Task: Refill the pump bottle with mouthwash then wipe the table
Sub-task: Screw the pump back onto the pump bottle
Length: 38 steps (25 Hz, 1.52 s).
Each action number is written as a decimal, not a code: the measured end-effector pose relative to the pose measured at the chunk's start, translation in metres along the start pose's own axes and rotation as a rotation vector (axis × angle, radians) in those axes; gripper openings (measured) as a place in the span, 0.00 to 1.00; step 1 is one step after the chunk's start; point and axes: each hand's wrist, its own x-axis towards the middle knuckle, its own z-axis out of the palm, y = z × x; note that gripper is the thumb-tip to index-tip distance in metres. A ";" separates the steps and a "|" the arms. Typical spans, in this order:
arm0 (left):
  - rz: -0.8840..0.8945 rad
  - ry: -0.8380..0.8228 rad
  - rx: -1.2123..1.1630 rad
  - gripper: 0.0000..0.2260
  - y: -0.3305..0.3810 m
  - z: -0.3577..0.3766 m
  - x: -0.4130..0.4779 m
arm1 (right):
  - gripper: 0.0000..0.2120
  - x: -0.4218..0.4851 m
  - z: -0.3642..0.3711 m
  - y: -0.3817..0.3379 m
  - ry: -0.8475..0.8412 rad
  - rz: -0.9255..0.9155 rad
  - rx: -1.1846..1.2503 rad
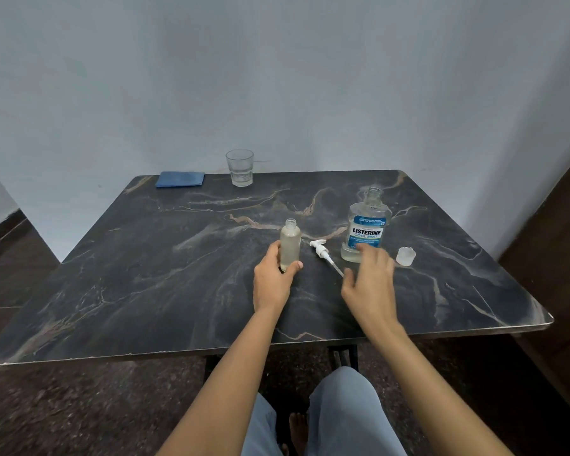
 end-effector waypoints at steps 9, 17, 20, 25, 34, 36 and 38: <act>0.011 0.001 0.005 0.24 0.002 -0.002 -0.001 | 0.12 0.062 0.049 -0.043 -0.457 -0.110 -0.516; -0.002 -0.013 0.028 0.23 0.002 -0.002 0.000 | 0.07 0.107 -0.025 -0.073 0.036 -0.095 0.550; -0.001 -0.014 0.032 0.23 0.002 -0.002 -0.001 | 0.10 0.110 -0.043 -0.096 0.137 -0.146 0.880; 0.002 -0.008 0.037 0.23 0.003 -0.002 -0.002 | 0.11 0.100 -0.028 -0.102 0.069 -0.197 0.917; -0.011 -0.014 0.043 0.23 0.003 -0.002 0.000 | 0.11 0.093 -0.001 -0.092 -0.047 -0.151 0.885; -0.011 -0.016 0.040 0.23 0.003 -0.002 -0.001 | 0.11 0.090 0.005 -0.088 -0.088 -0.130 0.852; -0.005 -0.016 0.042 0.22 0.004 -0.002 -0.001 | 0.11 0.087 0.011 -0.084 -0.123 -0.126 0.827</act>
